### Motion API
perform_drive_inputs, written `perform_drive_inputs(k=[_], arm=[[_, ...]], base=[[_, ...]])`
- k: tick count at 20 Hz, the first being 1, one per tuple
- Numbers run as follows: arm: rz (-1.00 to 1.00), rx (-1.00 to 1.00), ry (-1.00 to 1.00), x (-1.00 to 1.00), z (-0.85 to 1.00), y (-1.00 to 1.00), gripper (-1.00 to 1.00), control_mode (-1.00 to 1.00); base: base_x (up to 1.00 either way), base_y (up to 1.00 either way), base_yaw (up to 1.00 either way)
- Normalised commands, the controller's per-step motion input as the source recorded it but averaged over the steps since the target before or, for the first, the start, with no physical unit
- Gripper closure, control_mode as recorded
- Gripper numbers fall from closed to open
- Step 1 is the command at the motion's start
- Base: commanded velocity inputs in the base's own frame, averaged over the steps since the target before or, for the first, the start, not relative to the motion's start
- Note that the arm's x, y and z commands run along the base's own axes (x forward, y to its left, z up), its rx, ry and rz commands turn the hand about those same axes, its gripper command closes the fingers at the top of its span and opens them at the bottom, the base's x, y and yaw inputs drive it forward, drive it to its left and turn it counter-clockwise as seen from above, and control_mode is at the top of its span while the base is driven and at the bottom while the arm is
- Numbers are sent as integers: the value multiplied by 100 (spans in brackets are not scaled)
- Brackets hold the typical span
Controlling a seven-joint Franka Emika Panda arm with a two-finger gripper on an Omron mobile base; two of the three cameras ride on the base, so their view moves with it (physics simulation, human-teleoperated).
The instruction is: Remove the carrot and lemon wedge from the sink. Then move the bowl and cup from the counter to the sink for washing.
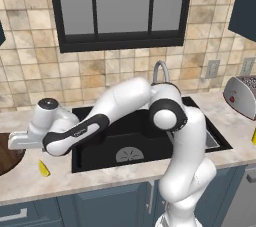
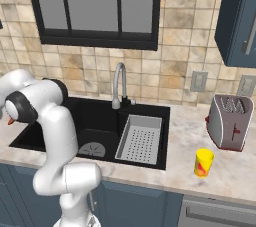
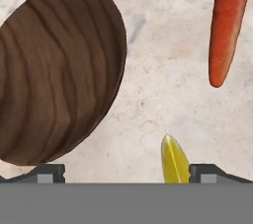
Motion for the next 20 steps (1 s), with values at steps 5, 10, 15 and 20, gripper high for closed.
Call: perform_drive_inputs(k=[5, 10, 15, 20], arm=[[0, 0, 4, 3, 0, 17, -100, -100], [-1, 0, 5, 3, 0, 11, -100, -100], [-2, 0, 8, 0, -3, 5, -100, -100], [-3, 0, 7, 0, -7, 1, -100, -100]], base=[[0, 0, 0], [0, 0, 0], [0, 0, 0], [0, 0, 0]])
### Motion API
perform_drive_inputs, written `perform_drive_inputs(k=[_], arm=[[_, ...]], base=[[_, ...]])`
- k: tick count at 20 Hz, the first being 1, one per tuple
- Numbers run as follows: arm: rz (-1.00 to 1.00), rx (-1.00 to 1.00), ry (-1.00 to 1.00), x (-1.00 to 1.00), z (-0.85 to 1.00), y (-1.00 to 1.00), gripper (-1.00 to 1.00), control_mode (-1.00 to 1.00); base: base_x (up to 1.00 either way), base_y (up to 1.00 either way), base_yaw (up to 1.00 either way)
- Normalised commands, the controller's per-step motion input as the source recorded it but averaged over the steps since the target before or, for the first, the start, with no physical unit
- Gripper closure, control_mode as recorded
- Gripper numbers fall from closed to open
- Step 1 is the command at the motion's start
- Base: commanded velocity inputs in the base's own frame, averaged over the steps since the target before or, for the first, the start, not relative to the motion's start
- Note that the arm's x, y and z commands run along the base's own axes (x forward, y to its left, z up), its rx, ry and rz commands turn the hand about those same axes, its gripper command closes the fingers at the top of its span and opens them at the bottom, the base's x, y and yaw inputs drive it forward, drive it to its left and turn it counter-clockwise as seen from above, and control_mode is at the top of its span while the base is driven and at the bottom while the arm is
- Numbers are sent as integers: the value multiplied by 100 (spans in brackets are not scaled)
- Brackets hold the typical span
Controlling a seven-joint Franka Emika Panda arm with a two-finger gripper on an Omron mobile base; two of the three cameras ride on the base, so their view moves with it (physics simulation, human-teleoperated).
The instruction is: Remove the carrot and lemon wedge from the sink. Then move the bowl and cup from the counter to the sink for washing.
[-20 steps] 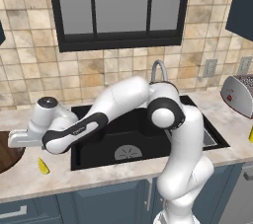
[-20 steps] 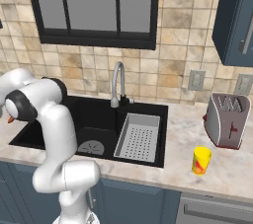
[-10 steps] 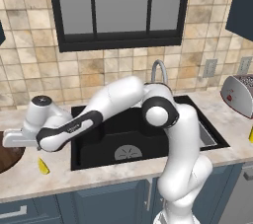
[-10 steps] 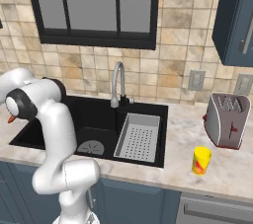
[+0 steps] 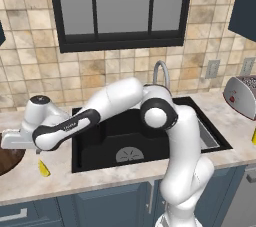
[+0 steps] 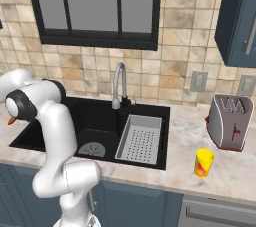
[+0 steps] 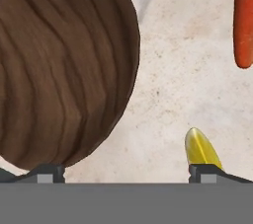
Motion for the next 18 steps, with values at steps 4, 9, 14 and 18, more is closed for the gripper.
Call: perform_drive_inputs(k=[4, 9, 14, 18], arm=[[-2, 0, 3, 1, -7, 1, -100, -100], [0, 0, 1, 2, -8, 1, -100, -100], [0, 0, 0, 5, -8, 4, -100, -100], [-1, 0, 0, 11, -8, 4, -100, -100]], base=[[0, 0, 0], [0, 0, 0], [0, 0, 0], [0, 0, 0]])
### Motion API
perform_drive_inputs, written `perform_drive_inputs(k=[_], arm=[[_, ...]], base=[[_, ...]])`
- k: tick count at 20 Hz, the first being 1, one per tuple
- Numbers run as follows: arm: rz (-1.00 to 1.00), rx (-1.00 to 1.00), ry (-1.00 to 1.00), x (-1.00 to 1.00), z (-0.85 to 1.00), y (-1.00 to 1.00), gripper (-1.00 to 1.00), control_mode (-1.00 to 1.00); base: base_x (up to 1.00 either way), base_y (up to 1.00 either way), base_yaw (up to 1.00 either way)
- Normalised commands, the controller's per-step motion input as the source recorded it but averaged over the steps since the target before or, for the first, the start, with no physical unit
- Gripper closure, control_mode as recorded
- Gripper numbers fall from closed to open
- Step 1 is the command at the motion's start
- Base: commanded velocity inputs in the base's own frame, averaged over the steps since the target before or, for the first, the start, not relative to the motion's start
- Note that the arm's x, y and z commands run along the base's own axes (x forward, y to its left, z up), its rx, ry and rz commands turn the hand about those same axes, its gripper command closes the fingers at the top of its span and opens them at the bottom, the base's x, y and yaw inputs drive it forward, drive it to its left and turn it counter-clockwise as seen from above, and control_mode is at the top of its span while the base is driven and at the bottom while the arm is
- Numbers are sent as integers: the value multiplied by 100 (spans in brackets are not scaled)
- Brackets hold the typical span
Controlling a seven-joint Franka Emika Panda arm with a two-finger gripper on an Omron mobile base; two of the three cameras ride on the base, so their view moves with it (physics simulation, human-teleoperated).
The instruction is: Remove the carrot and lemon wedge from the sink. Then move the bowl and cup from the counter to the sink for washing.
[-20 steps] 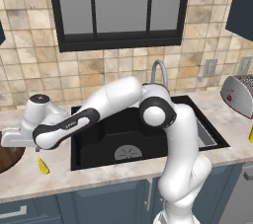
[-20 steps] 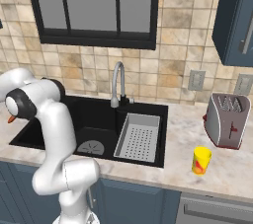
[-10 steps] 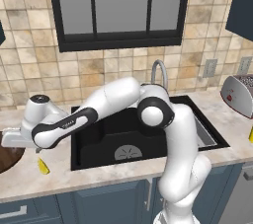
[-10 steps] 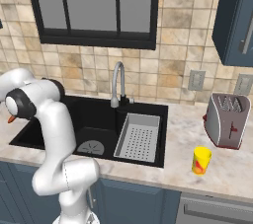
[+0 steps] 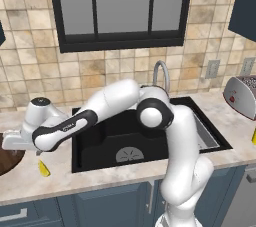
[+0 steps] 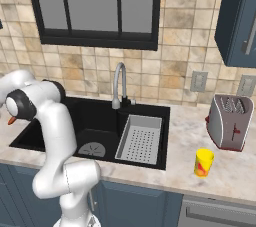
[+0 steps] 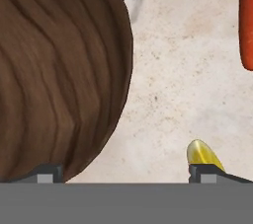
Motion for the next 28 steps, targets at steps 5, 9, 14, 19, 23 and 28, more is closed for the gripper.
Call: perform_drive_inputs(k=[5, 9, 14, 19, 23, 28], arm=[[-3, 0, 0, 17, -6, 5, -100, -100], [-4, -1, 0, 21, -3, 11, -100, -100], [-4, -1, 0, 15, -6, 15, -100, -100], [-3, -1, 0, 14, -8, 21, -100, -100], [-3, -2, 1, 15, -11, 20, -100, -100], [-3, -2, 2, 11, -8, 14, -100, -100]], base=[[0, 0, 0], [0, 0, 0], [0, 0, 0], [0, 0, 0], [0, 0, 0], [0, 0, 0]])
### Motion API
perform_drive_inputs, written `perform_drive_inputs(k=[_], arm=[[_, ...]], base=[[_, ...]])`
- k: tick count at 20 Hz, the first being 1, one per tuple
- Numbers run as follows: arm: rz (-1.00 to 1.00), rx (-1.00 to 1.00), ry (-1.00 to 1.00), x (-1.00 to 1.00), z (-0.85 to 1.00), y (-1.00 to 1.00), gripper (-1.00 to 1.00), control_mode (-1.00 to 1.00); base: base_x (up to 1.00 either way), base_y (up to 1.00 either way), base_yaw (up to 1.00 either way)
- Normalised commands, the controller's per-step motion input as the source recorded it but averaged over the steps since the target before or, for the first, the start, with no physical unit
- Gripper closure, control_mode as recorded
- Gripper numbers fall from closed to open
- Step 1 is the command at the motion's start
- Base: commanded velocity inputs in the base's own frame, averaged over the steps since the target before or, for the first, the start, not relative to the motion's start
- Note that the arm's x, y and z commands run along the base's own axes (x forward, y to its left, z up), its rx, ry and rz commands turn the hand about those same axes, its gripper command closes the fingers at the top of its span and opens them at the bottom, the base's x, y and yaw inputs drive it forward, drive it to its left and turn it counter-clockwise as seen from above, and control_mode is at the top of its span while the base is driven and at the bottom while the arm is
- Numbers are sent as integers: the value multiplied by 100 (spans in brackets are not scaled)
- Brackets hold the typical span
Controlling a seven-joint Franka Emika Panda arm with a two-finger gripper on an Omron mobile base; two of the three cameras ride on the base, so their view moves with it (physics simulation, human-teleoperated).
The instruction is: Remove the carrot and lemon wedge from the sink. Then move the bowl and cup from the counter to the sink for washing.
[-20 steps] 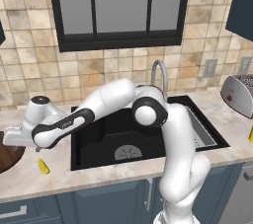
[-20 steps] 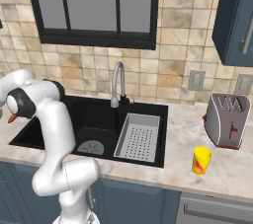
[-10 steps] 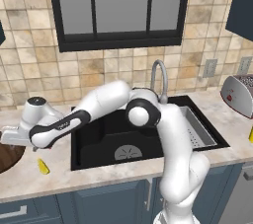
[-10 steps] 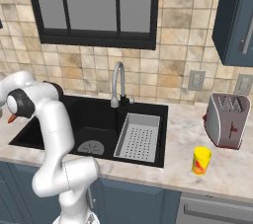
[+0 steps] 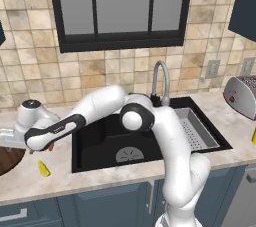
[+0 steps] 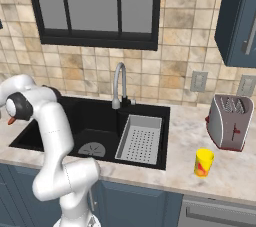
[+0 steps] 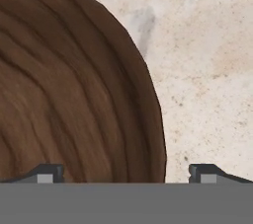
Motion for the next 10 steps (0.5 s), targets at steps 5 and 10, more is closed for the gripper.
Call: perform_drive_inputs(k=[5, 10], arm=[[-3, -2, 4, 0, -9, 3, -100, -100], [-3, -2, 5, 0, -12, 0, -100, -100]], base=[[0, 0, 0], [0, 0, 0]])
